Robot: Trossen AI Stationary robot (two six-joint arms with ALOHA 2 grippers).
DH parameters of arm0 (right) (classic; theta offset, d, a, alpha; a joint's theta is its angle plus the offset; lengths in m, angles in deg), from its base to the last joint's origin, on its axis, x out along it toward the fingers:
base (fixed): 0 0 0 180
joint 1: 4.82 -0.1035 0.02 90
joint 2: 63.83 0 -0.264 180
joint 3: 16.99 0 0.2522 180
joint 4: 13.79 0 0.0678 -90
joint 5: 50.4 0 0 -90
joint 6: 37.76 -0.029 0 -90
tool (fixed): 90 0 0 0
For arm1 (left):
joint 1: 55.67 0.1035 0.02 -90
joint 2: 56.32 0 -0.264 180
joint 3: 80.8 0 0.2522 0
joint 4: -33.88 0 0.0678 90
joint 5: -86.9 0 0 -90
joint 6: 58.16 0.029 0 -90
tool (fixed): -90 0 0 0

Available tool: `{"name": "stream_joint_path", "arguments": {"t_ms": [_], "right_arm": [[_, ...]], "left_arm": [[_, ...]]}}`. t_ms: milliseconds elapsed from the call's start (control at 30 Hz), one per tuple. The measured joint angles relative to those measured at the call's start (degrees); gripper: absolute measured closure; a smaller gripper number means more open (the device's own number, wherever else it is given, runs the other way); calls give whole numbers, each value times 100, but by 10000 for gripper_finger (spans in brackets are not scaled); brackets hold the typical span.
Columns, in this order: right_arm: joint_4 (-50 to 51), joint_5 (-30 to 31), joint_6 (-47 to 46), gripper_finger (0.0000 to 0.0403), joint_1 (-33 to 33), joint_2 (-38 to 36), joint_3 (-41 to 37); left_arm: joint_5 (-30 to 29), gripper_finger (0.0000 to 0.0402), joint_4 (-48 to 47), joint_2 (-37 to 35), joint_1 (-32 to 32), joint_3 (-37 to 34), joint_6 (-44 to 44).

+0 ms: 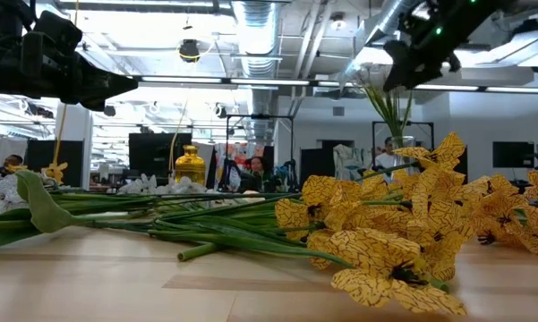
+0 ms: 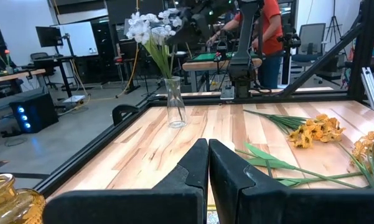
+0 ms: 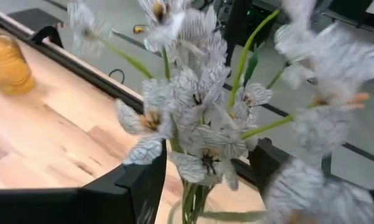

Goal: Sort flowers into vase by color
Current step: Put the top white flowers into the top transparent vase

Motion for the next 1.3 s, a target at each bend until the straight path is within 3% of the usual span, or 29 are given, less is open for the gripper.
{"name": "stream_joint_path", "arguments": {"t_ms": [567, 867, 1300], "right_arm": [[1967, -14, -127, 148, -913, 0, 1046], [2710, -81, -814, 148, -1295, 0, 1331], [2957, -2005, -985, 148, -1877, 0, 1385]], "left_arm": [[0, 401, 0, -2, 0, -2, 0], [0, 401, 0, -1, 0, 0, 0], [0, 401, 2, -2, 0, 0, 0]]}}
